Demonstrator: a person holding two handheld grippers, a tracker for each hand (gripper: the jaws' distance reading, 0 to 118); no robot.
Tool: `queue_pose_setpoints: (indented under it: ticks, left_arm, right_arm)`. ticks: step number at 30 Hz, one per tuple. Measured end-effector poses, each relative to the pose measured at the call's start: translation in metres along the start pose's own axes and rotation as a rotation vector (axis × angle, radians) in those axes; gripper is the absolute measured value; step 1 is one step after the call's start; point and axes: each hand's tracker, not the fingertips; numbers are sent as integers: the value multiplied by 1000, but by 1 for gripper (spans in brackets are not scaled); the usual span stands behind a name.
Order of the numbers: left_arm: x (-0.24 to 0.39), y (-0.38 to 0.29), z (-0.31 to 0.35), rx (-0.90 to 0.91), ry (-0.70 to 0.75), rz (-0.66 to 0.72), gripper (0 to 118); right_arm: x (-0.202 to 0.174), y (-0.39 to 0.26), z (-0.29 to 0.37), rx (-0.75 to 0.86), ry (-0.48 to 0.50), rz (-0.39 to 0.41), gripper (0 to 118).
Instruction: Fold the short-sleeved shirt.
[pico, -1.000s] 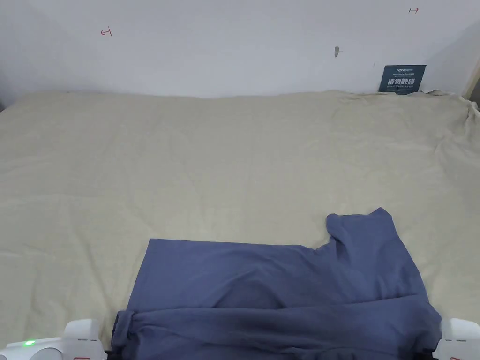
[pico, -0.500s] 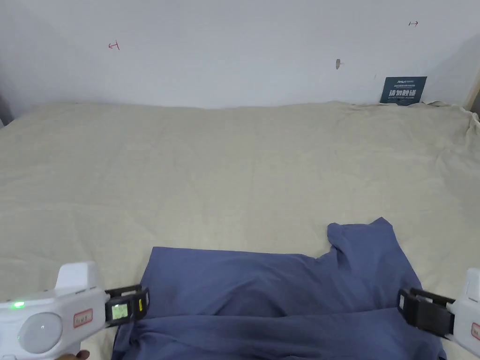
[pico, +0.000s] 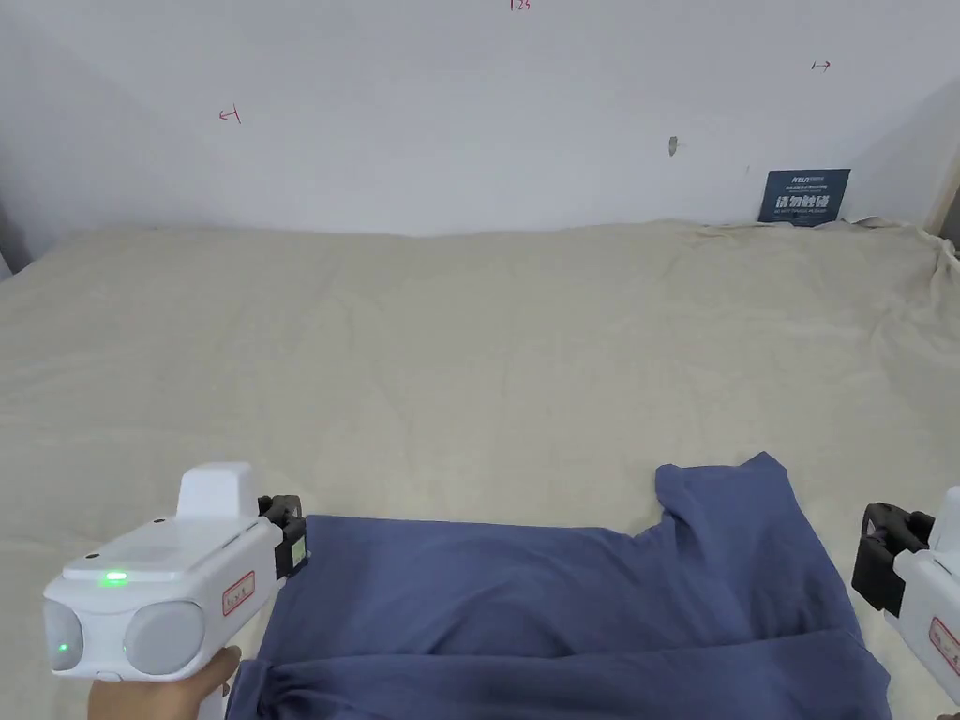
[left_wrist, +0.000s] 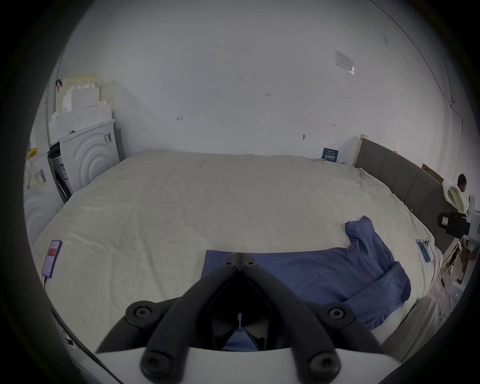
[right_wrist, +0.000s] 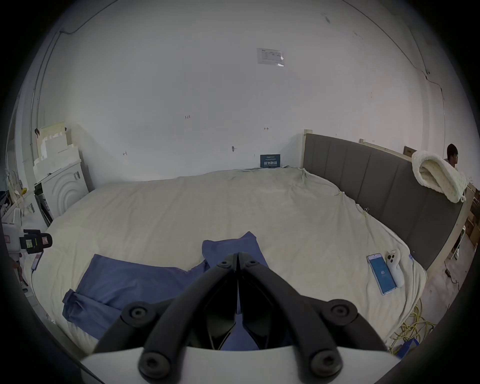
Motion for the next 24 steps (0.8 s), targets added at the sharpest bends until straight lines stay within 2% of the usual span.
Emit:
queue_pose_setpoints:
  ticks: [8,22,24]
  left_arm:
    - [-11,8,-47,-98,-7,0,0]
    - [-76,24,-186,-405,-43,96,1]
    - [-82,22,-203,-470,-42,93,18]
  right_arm:
    - [-7,9,-10,-1,-21,12,0]
    - [-6,19,-58,-47,-20,25,0]
    - [-6,19,-63,-54,-20,25,0]
